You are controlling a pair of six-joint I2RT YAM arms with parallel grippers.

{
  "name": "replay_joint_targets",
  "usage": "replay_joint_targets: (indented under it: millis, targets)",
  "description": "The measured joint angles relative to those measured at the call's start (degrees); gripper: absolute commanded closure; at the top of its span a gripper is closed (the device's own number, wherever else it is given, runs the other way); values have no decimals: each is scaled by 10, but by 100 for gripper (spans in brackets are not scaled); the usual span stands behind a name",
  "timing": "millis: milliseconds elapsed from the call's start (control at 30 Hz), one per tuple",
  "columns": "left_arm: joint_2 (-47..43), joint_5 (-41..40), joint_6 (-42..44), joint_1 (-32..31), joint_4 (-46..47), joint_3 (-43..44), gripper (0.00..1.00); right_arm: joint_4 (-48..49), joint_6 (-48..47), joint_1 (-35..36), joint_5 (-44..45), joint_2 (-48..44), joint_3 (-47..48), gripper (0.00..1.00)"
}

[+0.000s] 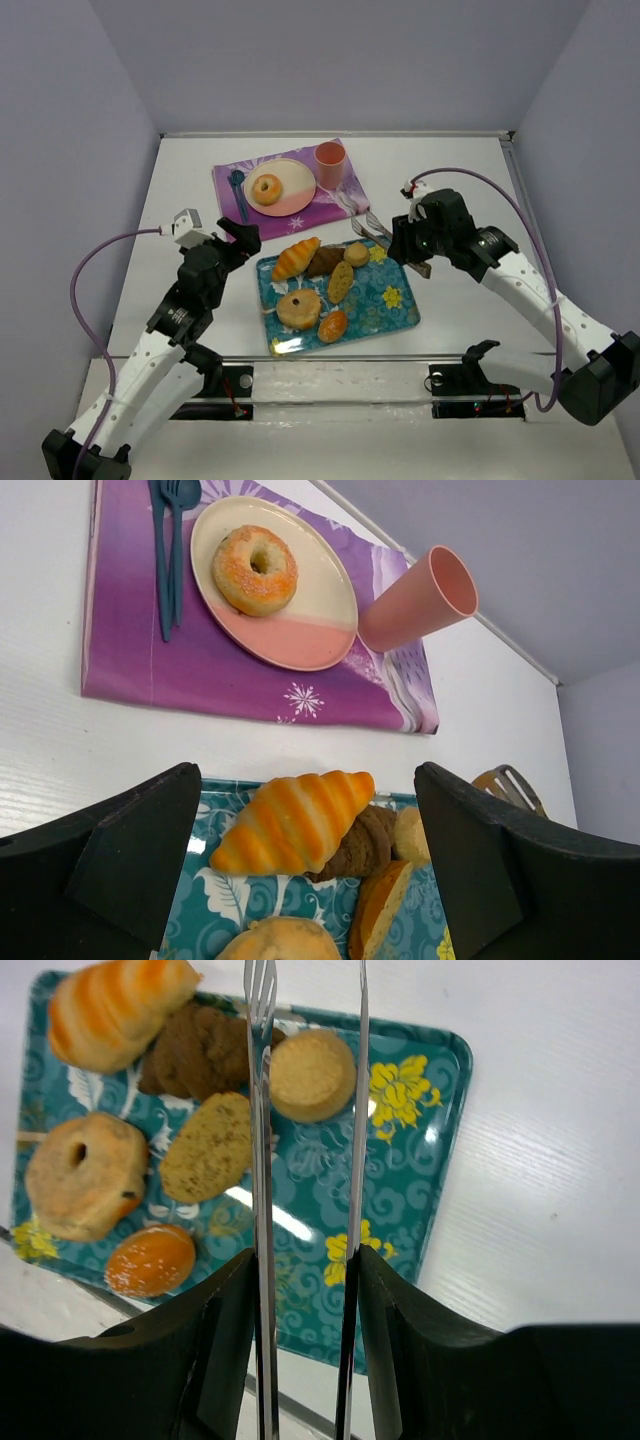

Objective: Place the bread

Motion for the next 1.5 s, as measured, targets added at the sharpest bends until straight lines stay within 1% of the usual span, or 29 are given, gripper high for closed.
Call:
replay_joint_targets:
  millis: [100,267,667,967,1067,1100,1167,1200,1233,1267,1333,1500]
  targets:
    - [6,5,1,0,5,0,1,-13,-11,0,14,-14,-24,47]
    - [14,8,2,0,9,0,1,-21,-13,0,15,-1,-41,43]
    - [18,10,2,0,9,0,1,-15,24,0,-8,52,-42,43]
    - [18,10,2,0,9,0,1,-11,54,0,-63,52,-60,43]
    - [17,10,2,0,9,0,1,-11,61,0,-72,48,-60,47]
    - [17,10,2,0,9,0,1,-12,64,0,-72,45,-60,54]
    - [15,9,2,0,9,0,1,-12,71,0,-70,42,-60,61]
    - [15,9,2,0,9,0,1,-14,73,0,-67,42,-60,68]
    - [15,9,2,0,9,0,1,-15,77,0,-61,42,-60,70]
    - [15,9,2,0,9,0,1,-17,81,0,-55,42,-60,75]
    - [14,9,2,0,9,0,1,-20,83,0,-48,42,-59,77]
    - [2,9,2,0,9,0,1,-54,81,0,-21,42,-25,77]
